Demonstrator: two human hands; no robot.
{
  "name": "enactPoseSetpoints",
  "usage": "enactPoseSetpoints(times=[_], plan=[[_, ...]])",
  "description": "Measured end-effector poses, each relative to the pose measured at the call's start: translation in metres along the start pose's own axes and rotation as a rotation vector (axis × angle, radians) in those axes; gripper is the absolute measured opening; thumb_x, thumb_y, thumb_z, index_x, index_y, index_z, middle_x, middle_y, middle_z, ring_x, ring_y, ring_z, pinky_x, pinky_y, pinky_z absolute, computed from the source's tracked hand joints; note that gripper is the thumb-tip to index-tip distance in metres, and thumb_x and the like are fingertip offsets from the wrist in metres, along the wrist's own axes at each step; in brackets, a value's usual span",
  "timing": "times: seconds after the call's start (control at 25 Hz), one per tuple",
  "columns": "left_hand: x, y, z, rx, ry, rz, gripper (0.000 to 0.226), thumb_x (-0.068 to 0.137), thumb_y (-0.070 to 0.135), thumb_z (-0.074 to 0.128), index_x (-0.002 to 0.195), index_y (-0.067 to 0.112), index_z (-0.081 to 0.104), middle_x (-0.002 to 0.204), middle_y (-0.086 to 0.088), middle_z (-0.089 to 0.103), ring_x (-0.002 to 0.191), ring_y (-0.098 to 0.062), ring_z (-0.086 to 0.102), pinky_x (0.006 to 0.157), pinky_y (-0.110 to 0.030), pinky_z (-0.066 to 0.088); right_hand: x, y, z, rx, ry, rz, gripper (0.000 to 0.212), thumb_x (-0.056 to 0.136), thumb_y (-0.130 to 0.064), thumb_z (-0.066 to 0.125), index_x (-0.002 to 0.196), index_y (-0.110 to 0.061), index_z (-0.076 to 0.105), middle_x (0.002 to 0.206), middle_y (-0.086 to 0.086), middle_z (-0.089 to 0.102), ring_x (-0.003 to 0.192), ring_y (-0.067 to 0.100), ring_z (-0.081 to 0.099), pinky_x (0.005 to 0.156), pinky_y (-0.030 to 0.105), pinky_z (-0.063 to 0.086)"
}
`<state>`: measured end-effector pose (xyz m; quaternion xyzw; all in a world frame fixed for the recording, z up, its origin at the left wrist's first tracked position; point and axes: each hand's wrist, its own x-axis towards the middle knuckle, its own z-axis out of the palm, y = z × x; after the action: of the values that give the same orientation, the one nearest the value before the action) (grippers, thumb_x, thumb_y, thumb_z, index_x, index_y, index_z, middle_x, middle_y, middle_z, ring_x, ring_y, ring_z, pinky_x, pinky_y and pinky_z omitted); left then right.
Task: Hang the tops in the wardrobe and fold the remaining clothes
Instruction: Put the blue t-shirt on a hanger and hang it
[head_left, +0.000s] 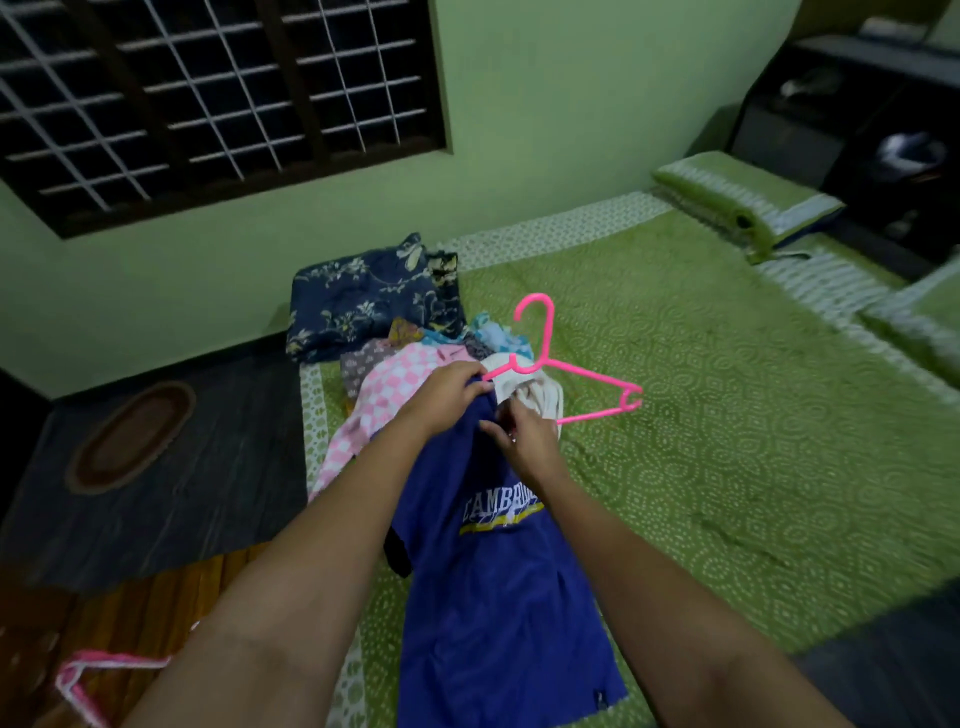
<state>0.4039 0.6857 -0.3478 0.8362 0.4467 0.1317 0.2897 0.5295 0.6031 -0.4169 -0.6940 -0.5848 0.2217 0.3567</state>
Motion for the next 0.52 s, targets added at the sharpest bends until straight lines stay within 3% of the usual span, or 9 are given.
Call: enactPoseSetpoints(times=[0.12,0.2,0.24,0.36,0.44,0.52], plan=[[-0.013,0.038,-0.023,0.020,0.051,0.127,0.015,0.094,0.016,0.056,0.092,0.005,0.064,0.089,-0.016,0.063,0.086,-0.029,0.057,0.071,-0.036,0.035,-0.021,-0.021,-0.030,0.113,0.083,0.010,0.027,0.088,-0.037,0.064,0.084,-0.019,0.044,0.066,-0.011,0.048,0.066,0.020,0.051,0.069,0.037,0.038],[-0.017,0.073,-0.031,0.037,0.065,0.224,0.016,0.095,0.016,0.055,0.092,0.003,0.064,0.086,-0.015,0.062,0.082,-0.027,0.055,0.068,-0.035,0.032,-0.036,-0.033,-0.049,0.253,0.009,0.044,0.034,0.085,-0.044,0.065,0.097,-0.019,0.045,0.079,-0.002,0.060,0.073,0.020,0.057,0.070,0.036,0.046],[-0.019,0.091,-0.032,0.061,0.071,0.269,0.018,0.095,0.017,0.054,0.092,0.003,0.063,0.087,-0.016,0.061,0.081,-0.026,0.054,0.067,-0.035,0.032,-0.047,-0.035,-0.055,0.257,-0.028,0.081,0.044,0.081,-0.056,0.063,0.104,-0.020,0.048,0.091,0.002,0.066,0.082,0.022,0.062,0.077,0.039,0.050],[-0.021,0.140,-0.032,0.128,0.110,0.389,0.020,0.098,0.019,0.049,0.093,0.004,0.060,0.094,-0.021,0.062,0.087,-0.031,0.056,0.068,-0.038,0.034,-0.082,-0.006,-0.084,-0.096,-0.263,0.258,0.082,0.063,-0.083,0.044,0.120,-0.025,0.060,0.111,0.004,0.068,0.101,0.025,0.063,0.091,0.042,0.049],[-0.019,0.156,-0.030,0.162,0.140,0.438,0.020,0.099,0.021,0.046,0.096,0.005,0.060,0.098,-0.019,0.061,0.090,-0.031,0.055,0.070,-0.037,0.036,-0.122,0.041,-0.108,-0.270,-0.343,0.481,0.087,0.050,-0.074,0.052,0.119,-0.022,0.063,0.113,0.005,0.066,0.105,0.025,0.062,0.092,0.040,0.049],[-0.016,0.159,-0.022,0.194,0.139,0.474,0.021,0.099,0.023,0.046,0.098,0.008,0.059,0.098,-0.017,0.061,0.090,-0.031,0.056,0.073,-0.040,0.042,-0.160,0.080,-0.155,-0.218,-0.190,0.665,0.052,0.060,-0.045,0.063,0.101,-0.013,0.069,0.102,0.011,0.068,0.094,0.023,0.064,0.081,0.032,0.051]])
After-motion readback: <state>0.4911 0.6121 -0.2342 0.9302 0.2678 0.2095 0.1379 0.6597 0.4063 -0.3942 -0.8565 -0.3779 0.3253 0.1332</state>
